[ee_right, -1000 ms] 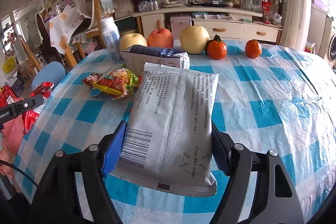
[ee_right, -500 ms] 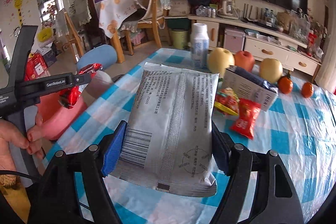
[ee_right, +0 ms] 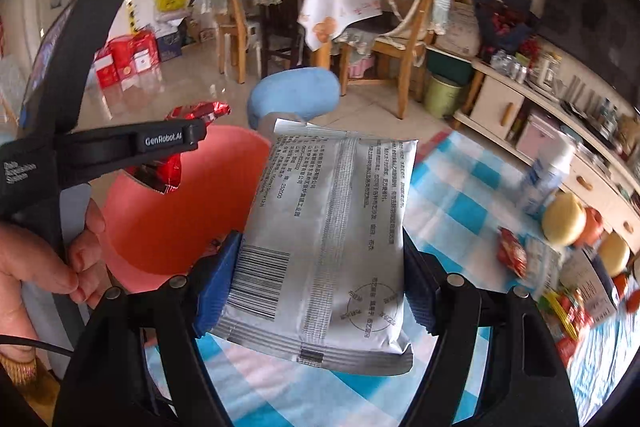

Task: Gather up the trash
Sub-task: 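Carry both held items over the pink bucket and open both tools to drop them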

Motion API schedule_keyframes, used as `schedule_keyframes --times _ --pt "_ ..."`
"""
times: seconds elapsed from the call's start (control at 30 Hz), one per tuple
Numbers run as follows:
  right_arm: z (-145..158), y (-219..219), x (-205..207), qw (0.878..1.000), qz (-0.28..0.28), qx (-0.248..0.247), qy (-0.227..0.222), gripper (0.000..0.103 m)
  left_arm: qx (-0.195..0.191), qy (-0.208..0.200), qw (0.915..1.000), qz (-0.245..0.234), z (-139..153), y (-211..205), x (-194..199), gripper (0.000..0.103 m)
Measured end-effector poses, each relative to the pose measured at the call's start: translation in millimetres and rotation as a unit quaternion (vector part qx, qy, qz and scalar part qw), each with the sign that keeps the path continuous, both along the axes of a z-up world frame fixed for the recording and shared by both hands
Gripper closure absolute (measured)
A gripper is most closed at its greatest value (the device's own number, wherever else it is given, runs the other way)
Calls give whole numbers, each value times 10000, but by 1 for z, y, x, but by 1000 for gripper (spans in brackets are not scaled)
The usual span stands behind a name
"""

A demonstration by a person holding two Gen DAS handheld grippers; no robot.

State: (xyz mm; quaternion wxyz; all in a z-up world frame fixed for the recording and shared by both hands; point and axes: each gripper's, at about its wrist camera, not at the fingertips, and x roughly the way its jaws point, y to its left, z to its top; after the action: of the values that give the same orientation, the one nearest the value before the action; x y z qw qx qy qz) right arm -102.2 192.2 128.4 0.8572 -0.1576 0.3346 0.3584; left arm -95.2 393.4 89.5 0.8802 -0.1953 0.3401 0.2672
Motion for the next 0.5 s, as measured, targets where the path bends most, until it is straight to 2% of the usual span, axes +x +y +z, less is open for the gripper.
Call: schedule_keyframes --times 0.2,0.4,0.47,0.5 --pt "-16 54 -7 9977 544 -399 10 28 -85 17 9997 232 -4 26 -10 49" --pt "-33 84 -11 9944 837 -618 162 27 -157 98 9993 329 -9 37 -11 48" --pt "-36 84 -13 9944 792 -694 120 19 -146 49 9994 316 -7 35 -10 47" --pt "-37 82 -14 9947 755 -691 83 15 -140 26 9994 305 -6 34 -9 40"
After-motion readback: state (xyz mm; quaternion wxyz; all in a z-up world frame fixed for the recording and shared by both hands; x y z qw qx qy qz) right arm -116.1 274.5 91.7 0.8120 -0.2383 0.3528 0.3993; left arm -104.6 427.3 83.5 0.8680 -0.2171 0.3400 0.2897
